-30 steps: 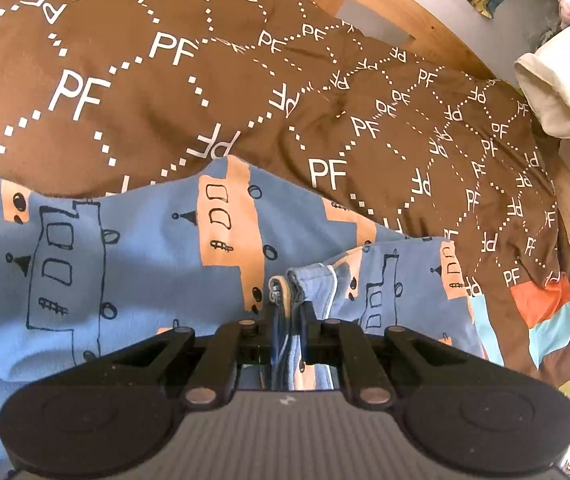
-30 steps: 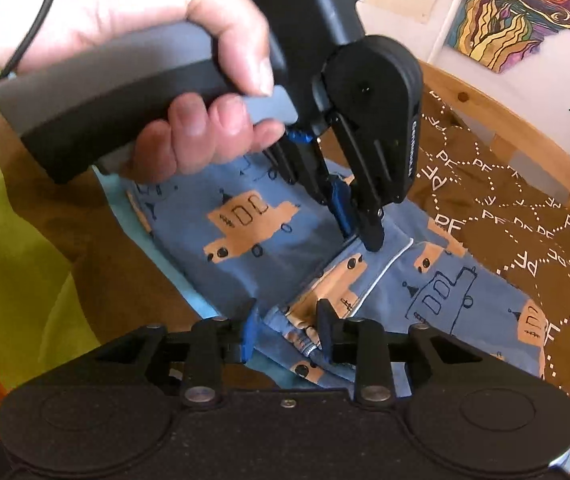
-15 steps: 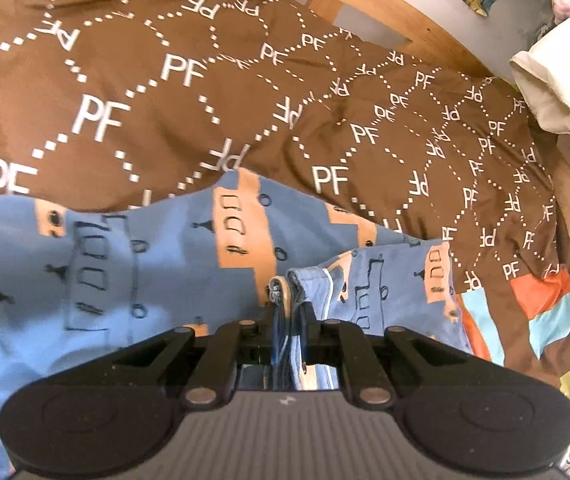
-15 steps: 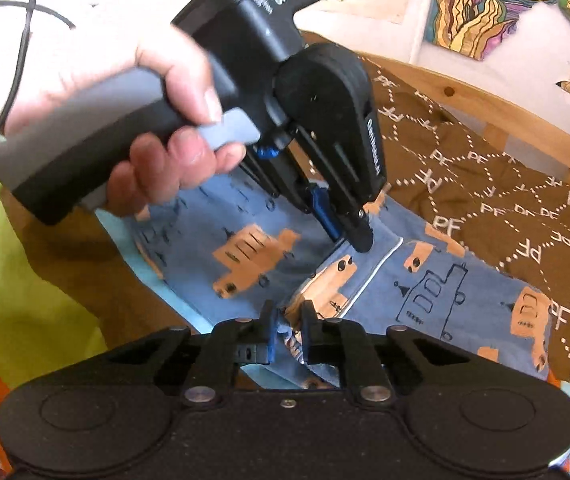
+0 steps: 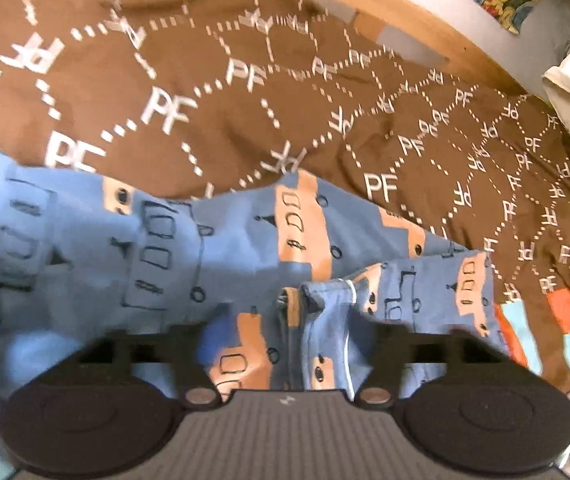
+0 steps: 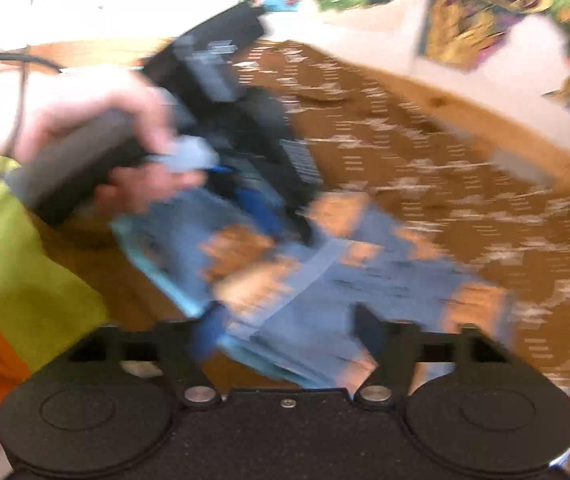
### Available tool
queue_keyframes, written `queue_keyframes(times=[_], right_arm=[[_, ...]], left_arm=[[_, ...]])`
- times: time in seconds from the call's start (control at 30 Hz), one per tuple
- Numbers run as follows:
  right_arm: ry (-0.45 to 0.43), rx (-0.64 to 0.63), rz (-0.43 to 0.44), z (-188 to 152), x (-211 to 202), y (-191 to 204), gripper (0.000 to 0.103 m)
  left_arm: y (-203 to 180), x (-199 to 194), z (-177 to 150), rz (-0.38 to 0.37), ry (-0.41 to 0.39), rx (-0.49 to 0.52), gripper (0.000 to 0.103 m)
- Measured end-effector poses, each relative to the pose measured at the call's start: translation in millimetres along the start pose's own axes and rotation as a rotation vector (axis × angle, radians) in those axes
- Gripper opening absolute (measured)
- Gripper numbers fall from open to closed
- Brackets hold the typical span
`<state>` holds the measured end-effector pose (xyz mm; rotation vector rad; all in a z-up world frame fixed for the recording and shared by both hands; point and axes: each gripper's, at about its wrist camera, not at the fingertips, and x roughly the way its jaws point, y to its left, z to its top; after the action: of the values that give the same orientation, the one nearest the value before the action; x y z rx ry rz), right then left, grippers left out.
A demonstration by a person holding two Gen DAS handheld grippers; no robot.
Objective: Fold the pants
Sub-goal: 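Open both grippers and release the flattened pants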
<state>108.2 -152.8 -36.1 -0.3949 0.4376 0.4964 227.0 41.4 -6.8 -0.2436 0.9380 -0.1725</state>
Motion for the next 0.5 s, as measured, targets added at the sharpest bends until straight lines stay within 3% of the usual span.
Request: queue_keyframes(times=[0.13, 0.27, 0.33, 0.5], right_arm=[[0.051, -0.031, -0.2, -21, 9, -42, 0.096], [0.099, 0.006, -0.226, -45, 29, -67, 0.097], [0.102, 0.038, -0.239, -58, 32, -75, 0.102], [0.146, 0.151, -0.317, -68, 18, -101, 0.102]], left_arm=[[-26, -4, -29, 0.108, -0.056, 0.126, 0.083], [-47, 4, -61, 0.232, -0.077, 0.293, 0.087], [-49, 3, -70, 0.252, -0.11, 0.344, 0.089], [-40, -1, -70, 0.232, -0.106, 0.319, 0.093]])
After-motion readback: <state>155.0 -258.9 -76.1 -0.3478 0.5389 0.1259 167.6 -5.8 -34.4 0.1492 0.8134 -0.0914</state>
